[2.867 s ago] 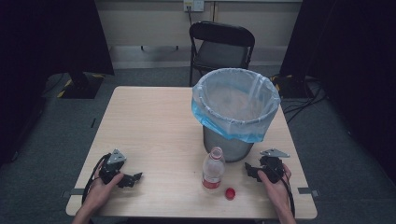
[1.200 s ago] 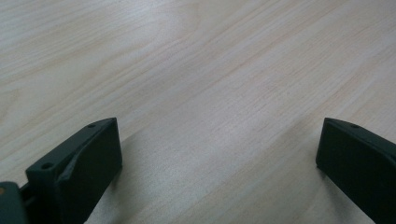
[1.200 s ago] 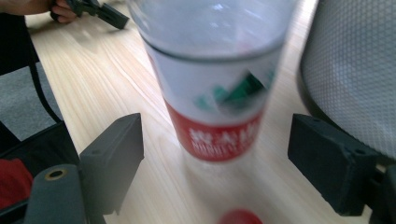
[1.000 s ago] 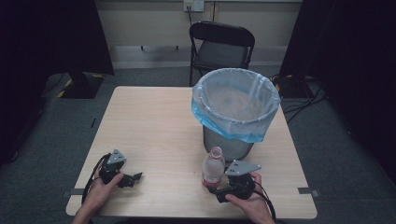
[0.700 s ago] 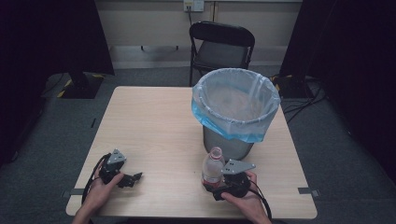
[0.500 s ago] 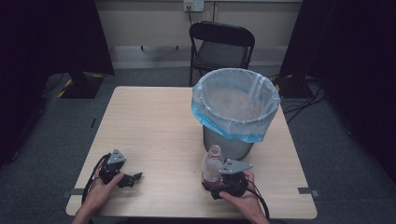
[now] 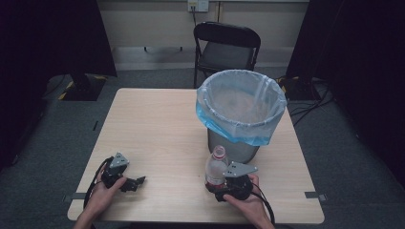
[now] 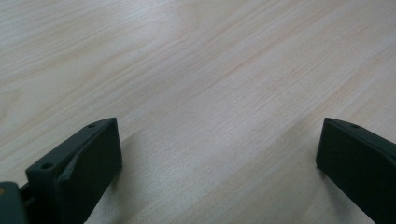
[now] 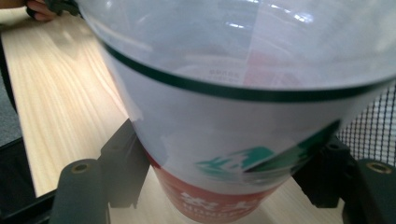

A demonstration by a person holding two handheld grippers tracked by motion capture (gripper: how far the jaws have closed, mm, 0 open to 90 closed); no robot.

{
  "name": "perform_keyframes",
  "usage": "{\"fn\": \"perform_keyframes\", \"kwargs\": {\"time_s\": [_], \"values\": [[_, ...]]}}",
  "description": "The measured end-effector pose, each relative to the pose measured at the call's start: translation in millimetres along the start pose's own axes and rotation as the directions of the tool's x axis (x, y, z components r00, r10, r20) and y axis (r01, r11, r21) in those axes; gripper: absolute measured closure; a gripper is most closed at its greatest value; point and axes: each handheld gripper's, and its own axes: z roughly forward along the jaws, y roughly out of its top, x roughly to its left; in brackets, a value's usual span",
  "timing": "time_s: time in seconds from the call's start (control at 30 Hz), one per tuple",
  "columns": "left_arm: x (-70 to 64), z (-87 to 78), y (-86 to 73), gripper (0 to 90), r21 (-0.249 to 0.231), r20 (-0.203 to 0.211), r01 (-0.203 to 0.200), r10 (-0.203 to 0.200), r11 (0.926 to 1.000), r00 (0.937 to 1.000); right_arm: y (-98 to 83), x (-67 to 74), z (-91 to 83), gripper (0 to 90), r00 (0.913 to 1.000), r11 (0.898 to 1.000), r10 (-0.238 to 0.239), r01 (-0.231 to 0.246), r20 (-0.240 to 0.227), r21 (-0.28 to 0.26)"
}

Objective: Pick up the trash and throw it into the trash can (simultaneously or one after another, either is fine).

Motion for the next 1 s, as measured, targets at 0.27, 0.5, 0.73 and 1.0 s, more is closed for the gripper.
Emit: {"fn": "perform_keyframes", "kwargs": {"time_s": [0.27, 0.5, 0.73, 1.0], "values": [[0.0, 0.0, 0.0, 0.0, 0.0, 0.0, 0.0, 0.0, 1.0, 1.0, 12.9, 9.4, -1.2, 28.8, 0.999, 1.0, -0.017, 0.016, -0.041, -0.025], [0.0, 0.0, 0.0, 0.0, -0.001, 0.001, 0.001, -0.001, 1.0, 1.0, 28.0, 13.4, -8.0, 28.9, 0.9962, 0.997, -0.013, 0.006, -0.086, -0.075], [0.0, 0.0, 0.0, 0.0, 0.0, 0.0, 0.0, 0.0, 1.0, 1.0, 45.2, 22.5, -19.8, 28.9, 0.9946, 0.993, -0.04, 0.029, -0.096, -0.111], [-0.6, 0.3, -0.2, 0.0, -0.005, 0.001, 0.009, -0.009, 0.9999, 1.0, 68.0, 29.6, -31.4, 29.0, 0.9872, 0.984, -0.055, 0.028, -0.15, -0.175]]}}
